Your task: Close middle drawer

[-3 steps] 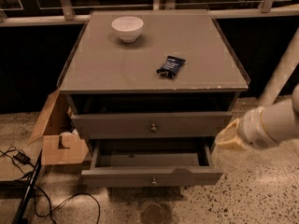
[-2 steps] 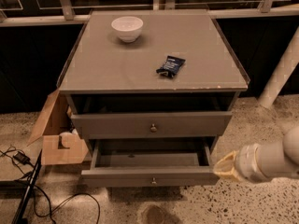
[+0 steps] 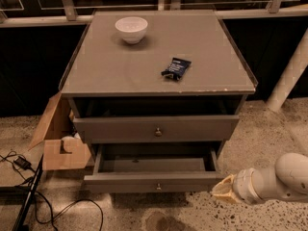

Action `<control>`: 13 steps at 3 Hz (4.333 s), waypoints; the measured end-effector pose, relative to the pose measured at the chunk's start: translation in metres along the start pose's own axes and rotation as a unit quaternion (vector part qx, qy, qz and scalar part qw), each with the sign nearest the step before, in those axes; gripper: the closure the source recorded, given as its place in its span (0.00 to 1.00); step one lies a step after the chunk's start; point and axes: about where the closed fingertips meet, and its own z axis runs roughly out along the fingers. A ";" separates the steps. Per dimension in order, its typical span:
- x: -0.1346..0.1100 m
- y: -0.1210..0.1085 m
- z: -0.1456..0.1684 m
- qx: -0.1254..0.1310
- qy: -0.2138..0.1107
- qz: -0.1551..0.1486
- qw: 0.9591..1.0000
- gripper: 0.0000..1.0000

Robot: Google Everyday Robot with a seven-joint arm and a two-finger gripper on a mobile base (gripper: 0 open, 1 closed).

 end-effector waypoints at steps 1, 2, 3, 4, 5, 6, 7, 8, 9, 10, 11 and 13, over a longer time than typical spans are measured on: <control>0.000 0.000 0.000 0.000 0.000 0.000 1.000 1.00; 0.012 0.002 0.026 -0.007 -0.004 -0.021 1.000 1.00; 0.030 -0.001 0.077 -0.018 -0.018 -0.042 0.999 1.00; 0.047 0.002 0.141 -0.043 -0.043 -0.052 0.997 1.00; 0.047 0.003 0.142 -0.043 -0.043 -0.053 0.997 1.00; 0.045 -0.001 0.149 -0.012 -0.055 -0.089 0.994 1.00; 0.035 -0.014 0.164 0.034 -0.074 -0.145 0.986 1.00; 0.025 -0.029 0.177 0.063 -0.088 -0.179 0.978 1.00; 0.017 -0.046 0.189 0.080 -0.097 -0.195 0.973 1.00; 0.009 -0.060 0.198 0.091 -0.102 -0.204 0.969 1.00; 0.000 -0.071 0.203 0.099 -0.106 -0.210 0.967 1.00; -0.025 -0.097 0.211 0.113 -0.116 -0.220 0.962 1.00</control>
Offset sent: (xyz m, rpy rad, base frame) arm -0.0011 0.0175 -0.0918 0.0046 -0.0537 0.1336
